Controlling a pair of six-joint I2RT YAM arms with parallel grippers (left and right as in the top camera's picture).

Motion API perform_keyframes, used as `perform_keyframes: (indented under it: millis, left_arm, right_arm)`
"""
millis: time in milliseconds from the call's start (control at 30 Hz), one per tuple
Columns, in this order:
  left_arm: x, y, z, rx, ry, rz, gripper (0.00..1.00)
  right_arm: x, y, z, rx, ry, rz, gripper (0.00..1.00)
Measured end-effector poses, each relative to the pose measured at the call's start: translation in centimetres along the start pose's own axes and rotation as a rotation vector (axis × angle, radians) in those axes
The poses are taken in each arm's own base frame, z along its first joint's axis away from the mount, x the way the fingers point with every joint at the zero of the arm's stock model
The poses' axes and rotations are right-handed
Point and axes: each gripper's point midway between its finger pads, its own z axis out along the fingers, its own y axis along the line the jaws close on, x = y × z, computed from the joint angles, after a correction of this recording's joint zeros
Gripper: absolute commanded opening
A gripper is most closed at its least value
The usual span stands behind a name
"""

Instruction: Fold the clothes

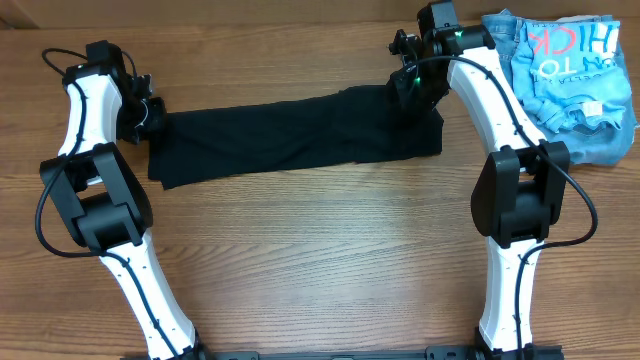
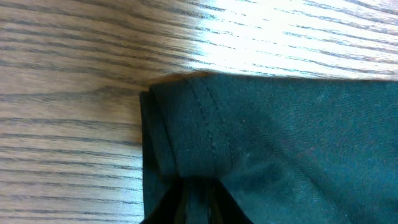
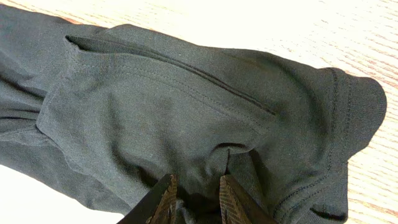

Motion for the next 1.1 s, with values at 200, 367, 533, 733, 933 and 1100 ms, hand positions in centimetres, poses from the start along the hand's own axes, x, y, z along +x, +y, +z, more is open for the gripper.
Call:
perform_keyframes:
  millis: [200, 367, 533, 733, 933, 1100]
  left_arm:
    - [-0.1, 0.0, -0.1, -0.001, -0.005, 0.001, 0.07]
    - [-2.4, -0.1, -2.3, -0.006, -0.074, -0.003, 0.09]
    - [-3.5, 0.8, -3.4, -0.062, -0.114, -0.012, 0.19]
    - [-4.9, 1.4, -3.8, -0.094, -0.172, -0.057, 0.41]
    - [-5.4, -2.5, -6.5, 0.070, -0.174, -0.054, 0.33]
    - [-3.7, -6.7, -4.5, 0.116, -0.102, -0.003, 0.28]
  right_arm:
    - [0.0, 0.0, 0.0, 0.000, 0.000, 0.000, 0.27]
    - [0.0, 0.0, 0.0, 0.000, 0.000, 0.000, 0.27]
    - [0.0, 0.0, 0.0, 0.000, 0.001, 0.001, 0.27]
    - [0.4, 0.4, 0.0, -0.021, 0.017, 0.006, 0.27]
    - [2.3, 1.8, -0.2, -0.097, 0.088, 0.033, 0.30]
    - [3.0, 2.2, -0.3, -0.116, 0.117, 0.043, 0.19]
